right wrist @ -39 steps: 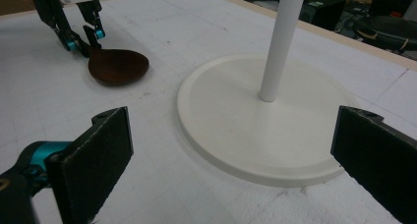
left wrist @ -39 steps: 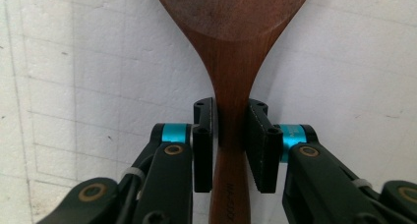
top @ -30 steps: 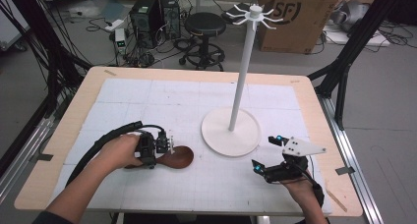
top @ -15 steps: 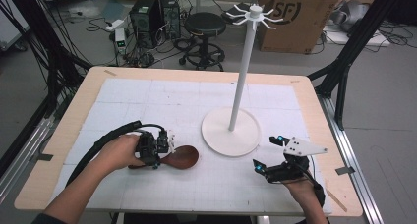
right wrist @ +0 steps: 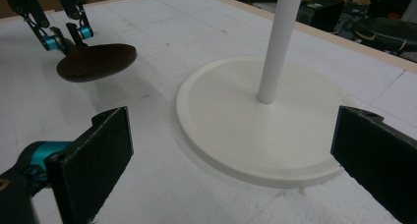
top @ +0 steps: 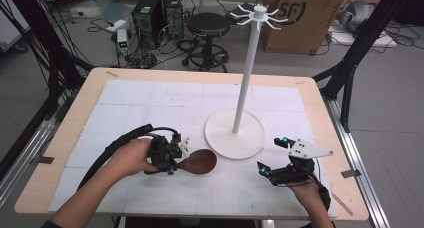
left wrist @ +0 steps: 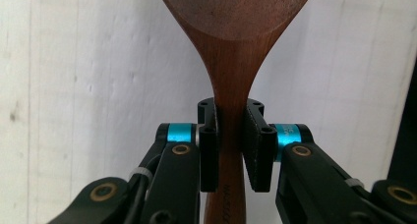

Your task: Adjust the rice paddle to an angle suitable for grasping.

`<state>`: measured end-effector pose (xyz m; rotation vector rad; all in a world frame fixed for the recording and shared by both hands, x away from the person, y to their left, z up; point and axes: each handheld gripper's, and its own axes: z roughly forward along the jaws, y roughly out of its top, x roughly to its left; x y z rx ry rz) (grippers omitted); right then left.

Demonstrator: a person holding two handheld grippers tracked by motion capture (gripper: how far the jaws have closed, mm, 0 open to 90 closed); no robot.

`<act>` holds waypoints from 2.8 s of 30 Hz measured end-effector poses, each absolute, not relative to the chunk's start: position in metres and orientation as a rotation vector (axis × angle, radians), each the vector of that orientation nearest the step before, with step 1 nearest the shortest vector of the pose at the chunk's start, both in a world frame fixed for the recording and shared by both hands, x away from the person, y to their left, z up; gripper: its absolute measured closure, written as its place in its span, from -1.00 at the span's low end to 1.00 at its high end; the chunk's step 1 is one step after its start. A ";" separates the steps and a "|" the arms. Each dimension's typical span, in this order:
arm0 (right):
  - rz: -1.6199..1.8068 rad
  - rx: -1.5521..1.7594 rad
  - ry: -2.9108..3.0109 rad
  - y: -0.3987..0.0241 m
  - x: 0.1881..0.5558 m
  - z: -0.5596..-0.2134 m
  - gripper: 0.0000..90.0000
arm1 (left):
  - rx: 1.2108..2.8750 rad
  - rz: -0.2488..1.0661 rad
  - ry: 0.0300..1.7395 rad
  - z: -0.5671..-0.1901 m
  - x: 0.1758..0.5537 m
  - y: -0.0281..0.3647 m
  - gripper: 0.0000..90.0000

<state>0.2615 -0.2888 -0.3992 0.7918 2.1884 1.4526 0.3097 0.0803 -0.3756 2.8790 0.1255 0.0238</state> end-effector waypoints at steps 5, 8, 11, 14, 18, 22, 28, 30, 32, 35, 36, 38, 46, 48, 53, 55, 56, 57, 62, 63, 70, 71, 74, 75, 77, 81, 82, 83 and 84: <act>1.455 0.801 2.179 -0.292 0.261 -0.399 -0.98 | 2.850 0.014 0.091 -0.378 0.309 0.064 0.75; 1.459 0.804 2.174 -0.294 0.260 -0.398 -0.98 | 2.841 0.006 0.067 -0.379 0.309 0.056 0.75; 1.461 0.811 2.168 -0.296 0.260 -0.397 -0.98 | 2.835 -0.003 0.050 -0.381 0.309 0.047 0.75; 1.465 0.810 2.158 -0.297 0.259 -0.396 -0.98 | 2.816 -0.018 0.033 -0.382 0.308 0.036 0.75; 1.466 0.815 2.153 -0.298 0.259 -0.395 -0.98 | 2.794 -0.027 0.019 -0.383 0.308 0.025 0.75; 1.469 0.812 2.148 -0.299 0.259 -0.395 -0.98 | 2.781 -0.041 0.002 -0.384 0.309 0.014 0.75; 1.473 0.819 2.142 -0.301 0.258 -0.394 -0.98 | 2.778 -0.049 -0.011 -0.385 0.307 -0.001 0.75; 1.474 0.821 2.140 -0.302 0.258 -0.394 -0.98 | 2.779 -0.046 -0.028 -0.385 0.306 -0.009 0.75; 1.475 0.820 2.139 -0.302 0.258 -0.393 -0.98 | 2.783 -0.048 -0.036 -0.385 0.306 -0.013 0.75; 1.475 0.822 2.143 -0.301 0.258 -0.394 -0.98 | 2.796 -0.044 -0.035 -0.387 0.307 -0.020 0.75; 1.474 0.821 2.144 -0.301 0.258 -0.394 -0.98 | 2.796 -0.044 -0.035 -0.387 0.307 -0.020 0.75; 1.475 0.821 2.144 -0.301 0.258 -0.394 -0.98 | 2.805 -0.046 -0.036 -0.389 0.306 -0.024 0.75; 1.477 0.824 2.138 -0.303 0.258 -0.394 -0.98 | 2.813 -0.061 -0.030 -0.394 0.307 -0.035 0.75; 1.479 0.825 2.138 -0.303 0.258 -0.394 -0.98 | 2.814 -0.063 -0.023 -0.394 0.308 -0.036 0.75; 1.481 0.825 2.141 -0.303 0.258 -0.394 -0.98 | 2.817 -0.058 -0.018 -0.397 0.309 -0.038 0.74; 1.480 0.825 2.142 -0.303 0.258 -0.394 -0.98 | 2.819 -0.061 -0.015 -0.399 0.310 -0.040 0.74; 1.481 0.827 2.143 -0.303 0.258 -0.394 -0.98 | 2.819 -0.058 -0.016 -0.400 0.310 -0.040 0.74; 1.482 0.829 2.142 -0.303 0.258 -0.394 -0.98 | 2.820 -0.062 -0.017 -0.400 0.310 -0.041 0.74; 1.483 0.834 2.143 -0.304 0.258 -0.395 -0.98 | 2.815 -0.060 -0.033 -0.402 0.310 -0.043 0.73; 1.481 0.830 2.141 -0.304 0.258 -0.395 -0.98 | 2.807 -0.062 -0.037 -0.402 0.309 -0.043 0.70; 1.483 0.829 2.139 -0.304 0.258 -0.395 -0.98 | 2.783 -0.073 -0.021 -0.398 0.310 -0.042 0.62; 1.483 0.829 2.139 -0.304 0.258 -0.395 -0.98 | 2.780 -0.076 -0.019 -0.397 0.311 -0.041 0.62; 1.481 0.828 2.137 -0.305 0.258 -0.395 -0.98 | 2.750 -0.087 -0.014 -0.393 0.311 -0.038 0.54; 1.484 0.830 2.136 -0.305 0.257 -0.395 -0.98 | 2.739 -0.094 -0.012 -0.392 0.311 -0.037 0.50; 1.484 0.831 2.136 -0.306 0.257 -0.395 -0.98 | 2.714 -0.127 -0.007 -0.389 0.310 -0.033 0.31; 1.485 0.839 2.135 -0.305 0.257 -0.395 -0.98 | 2.675 -0.177 0.033 -0.386 0.310 -0.026 0.16; 1.483 0.831 2.135 -0.305 0.257 -0.395 -0.98 | 2.663 -0.170 0.037 -0.385 0.310 -0.024 0.06; 1.483 0.833 2.137 -0.305 0.257 -0.395 -0.98 | 2.655 -0.166 0.045 -0.384 0.311 -0.021 0.00; 1.483 0.833 2.137 -0.305 0.257 -0.395 -0.98 | 2.640 -0.167 0.057 -0.383 0.310 -0.019 0.00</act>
